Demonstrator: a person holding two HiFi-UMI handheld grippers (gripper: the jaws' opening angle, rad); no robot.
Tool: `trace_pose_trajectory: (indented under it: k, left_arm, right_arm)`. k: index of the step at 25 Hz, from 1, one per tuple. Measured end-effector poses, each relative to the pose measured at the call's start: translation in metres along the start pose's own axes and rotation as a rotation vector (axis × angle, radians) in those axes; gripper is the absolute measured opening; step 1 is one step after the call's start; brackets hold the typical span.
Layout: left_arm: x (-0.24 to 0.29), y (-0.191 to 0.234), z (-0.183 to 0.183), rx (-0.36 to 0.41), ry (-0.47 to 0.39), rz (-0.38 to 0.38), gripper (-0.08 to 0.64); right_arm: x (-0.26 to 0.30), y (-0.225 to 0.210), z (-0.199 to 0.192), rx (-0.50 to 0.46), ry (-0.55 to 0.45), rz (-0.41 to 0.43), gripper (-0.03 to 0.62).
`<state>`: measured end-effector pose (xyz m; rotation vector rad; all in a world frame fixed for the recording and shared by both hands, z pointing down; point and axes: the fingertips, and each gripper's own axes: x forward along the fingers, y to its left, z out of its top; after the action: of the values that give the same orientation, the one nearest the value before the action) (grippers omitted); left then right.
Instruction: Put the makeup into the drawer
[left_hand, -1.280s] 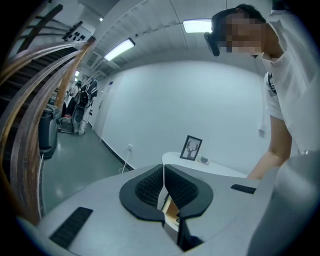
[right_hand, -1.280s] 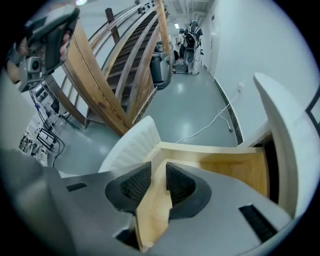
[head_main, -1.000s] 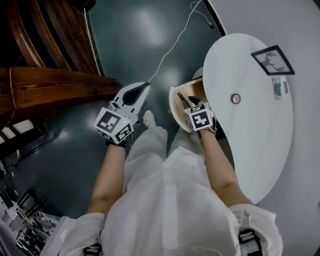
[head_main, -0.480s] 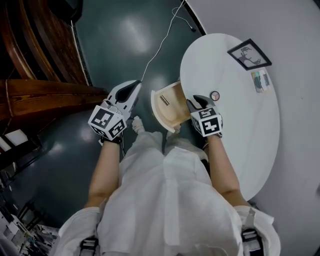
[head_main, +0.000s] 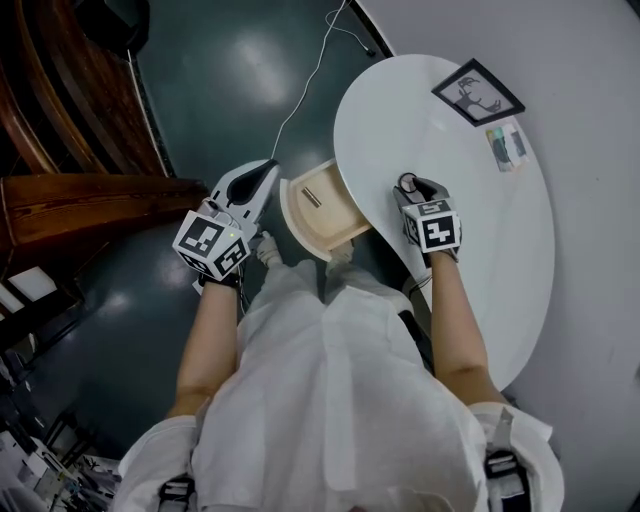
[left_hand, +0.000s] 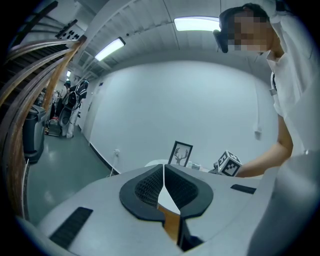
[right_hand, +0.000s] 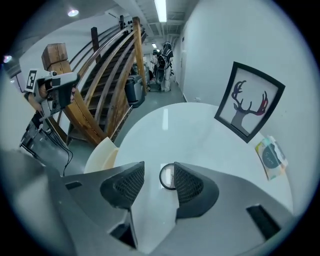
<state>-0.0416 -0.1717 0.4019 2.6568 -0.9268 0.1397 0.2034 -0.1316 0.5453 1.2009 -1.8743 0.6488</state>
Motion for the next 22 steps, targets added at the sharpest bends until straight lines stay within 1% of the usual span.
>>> trace_pose_trajectory:
  k: [6, 11, 17, 22]
  left_arm:
    - [0.004, -0.01, -0.005, 0.004, 0.011, 0.009, 0.02]
    - [0.003, -0.014, -0.009, 0.001, 0.019, 0.025, 0.02]
    - [0.008, -0.018, -0.012, -0.004, 0.018, 0.035, 0.02]
    - [0.011, -0.021, -0.014, -0.007, 0.018, 0.034, 0.02]
  right_arm:
    - [0.011, -0.018, -0.014, -0.013, 0.034, -0.014, 0.189]
    - [0.021, -0.023, -0.022, -0.029, 0.063, 0.012, 0.215]
    - [0.029, -0.025, -0.023, -0.054, 0.082, 0.035, 0.216]
    - [0.034, -0.025, -0.026, -0.066, 0.099, 0.035, 0.214]
